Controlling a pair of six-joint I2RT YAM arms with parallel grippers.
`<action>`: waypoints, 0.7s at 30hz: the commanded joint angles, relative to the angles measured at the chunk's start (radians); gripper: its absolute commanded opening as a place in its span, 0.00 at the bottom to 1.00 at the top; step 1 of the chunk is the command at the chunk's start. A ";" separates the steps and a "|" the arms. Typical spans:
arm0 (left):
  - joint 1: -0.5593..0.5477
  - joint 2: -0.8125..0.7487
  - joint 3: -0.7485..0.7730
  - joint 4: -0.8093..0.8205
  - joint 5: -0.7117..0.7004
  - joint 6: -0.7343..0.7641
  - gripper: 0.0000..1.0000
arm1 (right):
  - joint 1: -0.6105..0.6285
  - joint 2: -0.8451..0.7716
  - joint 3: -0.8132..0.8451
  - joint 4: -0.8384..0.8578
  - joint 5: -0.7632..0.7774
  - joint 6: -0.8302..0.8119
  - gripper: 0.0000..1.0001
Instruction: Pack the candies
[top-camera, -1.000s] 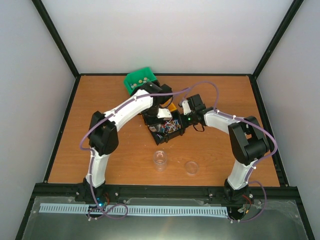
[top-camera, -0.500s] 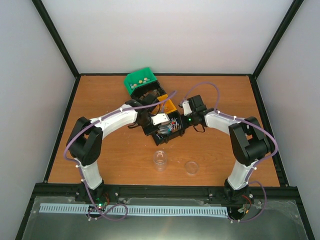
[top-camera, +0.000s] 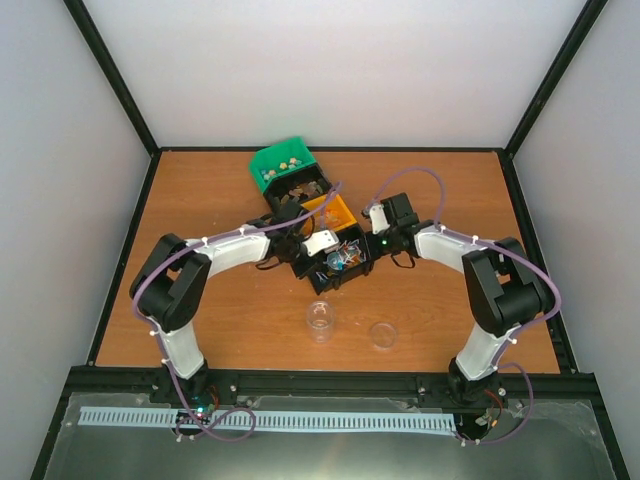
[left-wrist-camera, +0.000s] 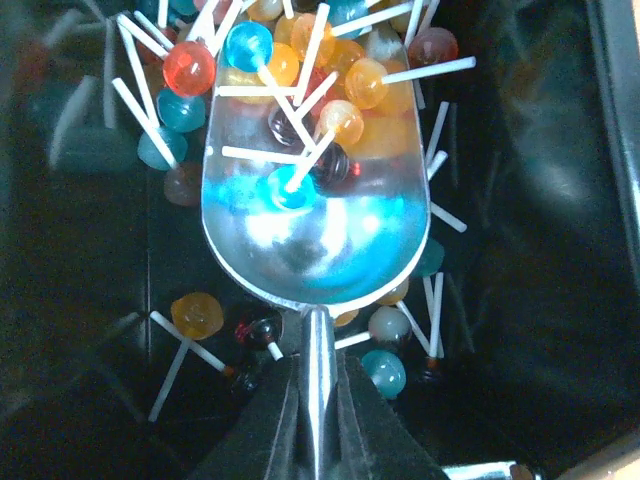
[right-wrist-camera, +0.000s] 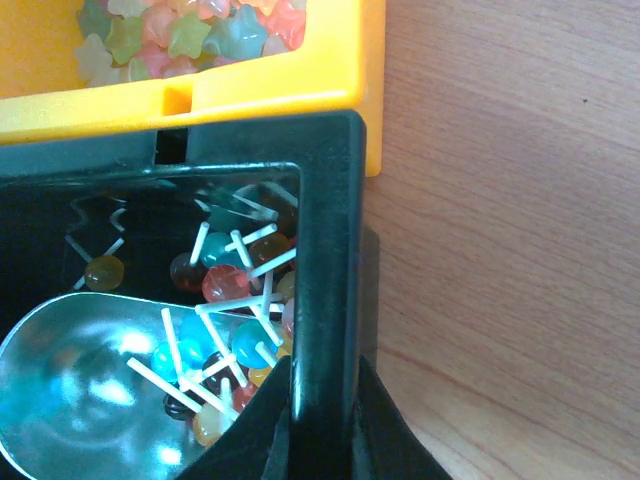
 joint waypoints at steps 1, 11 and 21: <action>0.011 -0.051 -0.111 0.248 0.102 -0.067 0.01 | 0.012 -0.070 -0.003 0.093 -0.164 0.000 0.03; 0.060 -0.144 -0.285 0.451 0.180 -0.159 0.01 | -0.056 -0.101 -0.030 0.074 -0.228 -0.043 0.03; 0.107 -0.241 -0.439 0.540 0.247 -0.155 0.01 | -0.091 -0.105 -0.019 0.037 -0.214 -0.078 0.03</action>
